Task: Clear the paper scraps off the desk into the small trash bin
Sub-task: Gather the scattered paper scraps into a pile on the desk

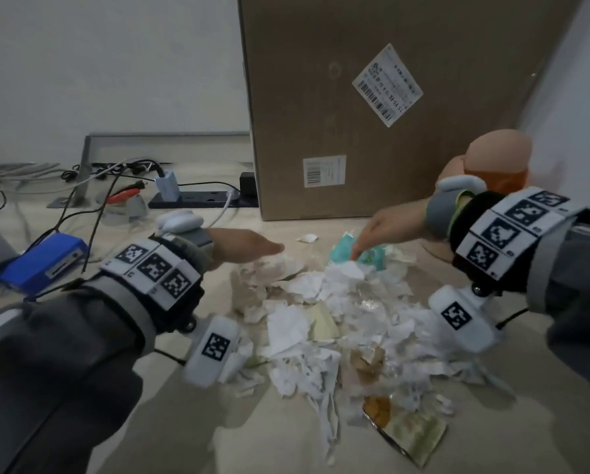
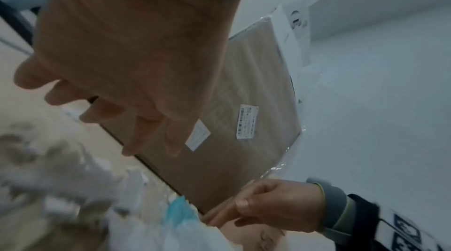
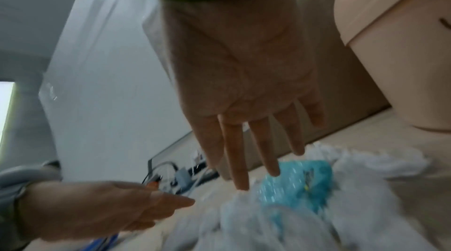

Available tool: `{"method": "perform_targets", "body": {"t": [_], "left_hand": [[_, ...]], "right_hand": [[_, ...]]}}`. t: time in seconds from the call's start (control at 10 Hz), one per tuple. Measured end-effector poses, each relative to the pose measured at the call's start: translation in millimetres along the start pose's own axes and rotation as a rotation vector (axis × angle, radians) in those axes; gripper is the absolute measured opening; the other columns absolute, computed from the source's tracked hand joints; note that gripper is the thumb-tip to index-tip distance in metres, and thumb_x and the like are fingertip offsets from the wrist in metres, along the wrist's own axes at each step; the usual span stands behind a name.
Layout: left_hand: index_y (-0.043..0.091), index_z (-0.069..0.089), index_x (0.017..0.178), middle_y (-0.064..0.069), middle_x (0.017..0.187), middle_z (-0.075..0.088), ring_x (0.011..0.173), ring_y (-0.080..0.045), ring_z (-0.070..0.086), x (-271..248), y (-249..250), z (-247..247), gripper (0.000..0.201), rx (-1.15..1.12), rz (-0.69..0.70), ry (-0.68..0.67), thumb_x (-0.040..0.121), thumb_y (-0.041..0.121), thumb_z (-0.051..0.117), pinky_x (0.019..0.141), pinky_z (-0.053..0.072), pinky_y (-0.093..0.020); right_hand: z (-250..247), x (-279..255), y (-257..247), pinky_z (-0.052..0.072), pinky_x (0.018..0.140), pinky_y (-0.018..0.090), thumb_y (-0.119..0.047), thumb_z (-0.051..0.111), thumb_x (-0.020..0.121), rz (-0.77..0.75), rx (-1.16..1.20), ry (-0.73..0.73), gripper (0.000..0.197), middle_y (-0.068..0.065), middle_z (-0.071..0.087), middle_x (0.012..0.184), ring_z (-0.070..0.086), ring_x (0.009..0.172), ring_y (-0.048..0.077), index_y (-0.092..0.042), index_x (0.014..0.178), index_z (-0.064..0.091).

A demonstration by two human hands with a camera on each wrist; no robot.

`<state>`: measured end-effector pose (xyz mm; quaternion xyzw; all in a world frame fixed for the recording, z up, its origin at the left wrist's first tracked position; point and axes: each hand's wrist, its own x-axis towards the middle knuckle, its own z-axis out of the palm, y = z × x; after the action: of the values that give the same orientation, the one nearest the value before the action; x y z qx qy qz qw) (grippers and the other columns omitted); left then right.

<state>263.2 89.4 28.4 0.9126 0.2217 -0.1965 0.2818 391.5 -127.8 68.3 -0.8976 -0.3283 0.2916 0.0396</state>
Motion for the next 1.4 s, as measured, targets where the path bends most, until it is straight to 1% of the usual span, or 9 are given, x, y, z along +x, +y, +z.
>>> {"method": "perform_targets", "body": {"t": [0.2,0.3,0.4,0.5,0.6,0.7,0.9,1.2,1.4], "left_hand": [[0.014,0.025,0.153,-0.006,0.159,0.023,0.146,-0.023,0.025,33,8,-18,0.059,0.137,-0.051,0.163,0.103,0.045,0.028,0.115,0.016,-0.032],[0.012,0.052,0.126,-0.008,0.132,0.052,0.121,-0.007,0.054,56,3,-15,0.040,0.036,-0.082,0.138,0.105,0.037,0.030,0.098,0.030,-0.024],[0.029,0.039,0.087,0.010,0.078,0.033,0.097,-0.011,0.040,58,12,-5,0.020,-0.100,-0.081,0.153,0.106,0.032,0.033,0.084,0.032,-0.025],[0.018,0.041,0.112,0.001,0.089,0.047,0.102,-0.017,0.037,59,29,7,0.011,-0.152,0.034,0.130,0.105,0.025,0.037,0.079,0.040,-0.017],[0.004,0.048,0.135,-0.013,0.122,0.055,0.106,-0.025,0.052,52,61,23,0.037,-0.128,0.094,0.010,0.105,0.022,0.038,0.081,0.047,-0.024],[0.003,0.053,0.134,-0.017,0.134,0.056,0.119,-0.031,0.055,42,70,34,0.038,-0.033,0.121,-0.079,0.099,0.019,0.047,0.093,0.045,-0.032],[0.007,0.062,0.125,-0.013,0.124,0.064,0.099,-0.020,0.060,9,73,52,0.035,0.018,0.224,-0.103,0.100,0.027,0.049,0.085,0.046,-0.027],[0.019,0.063,0.128,0.005,0.147,0.045,0.124,-0.010,0.048,-56,49,40,0.034,-0.258,0.305,0.289,0.100,0.031,0.049,0.094,0.028,-0.018],[0.002,0.048,0.139,-0.015,0.147,0.044,0.134,-0.031,0.042,-82,-16,41,0.043,-0.398,-0.021,0.408,0.103,0.025,0.043,0.111,0.031,-0.035]], "right_hand": [[-7,36,-10,0.031,0.105,0.036,-0.034,0.046,0.096,0.083,-0.011,0.089,0.053,0.004,0.029,0.152,0.030,0.137,0.026,-0.016,0.144,0.032],[3,59,-15,0.029,0.108,0.038,-0.036,0.041,0.098,0.111,-0.024,-0.011,0.058,0.007,0.021,0.155,0.026,0.140,0.029,-0.013,0.147,0.022],[10,73,-19,0.036,0.107,0.042,-0.034,0.041,0.098,0.076,-0.041,-0.082,0.047,0.008,0.037,0.145,0.039,0.130,0.030,-0.009,0.137,0.038],[16,73,-23,0.035,0.108,0.046,-0.031,0.040,0.098,0.013,-0.019,-0.052,0.042,0.010,0.044,0.137,0.042,0.128,0.031,-0.007,0.132,0.043],[24,64,-22,0.039,0.107,0.044,-0.022,0.042,0.096,-0.013,0.041,-0.058,0.038,0.010,0.050,0.135,0.048,0.124,0.029,-0.010,0.132,0.048],[32,48,-18,0.039,0.106,0.041,-0.020,0.043,0.096,-0.044,0.056,-0.081,0.036,0.009,0.053,0.132,0.050,0.121,0.028,-0.013,0.130,0.051],[48,3,-3,0.029,0.106,0.031,-0.020,0.041,0.097,-0.117,0.053,-0.109,0.038,0.001,0.047,0.139,0.043,0.123,0.021,-0.026,0.134,0.048],[41,-78,36,0.024,0.104,0.024,-0.026,0.043,0.098,-0.145,0.327,0.319,0.031,-0.002,0.048,0.140,0.039,0.132,0.016,-0.024,0.126,0.057],[68,-118,76,0.018,0.114,0.036,-0.031,0.043,0.098,0.121,0.499,0.473,0.051,0.007,0.029,0.152,0.026,0.140,0.027,-0.013,0.144,0.032]]}}
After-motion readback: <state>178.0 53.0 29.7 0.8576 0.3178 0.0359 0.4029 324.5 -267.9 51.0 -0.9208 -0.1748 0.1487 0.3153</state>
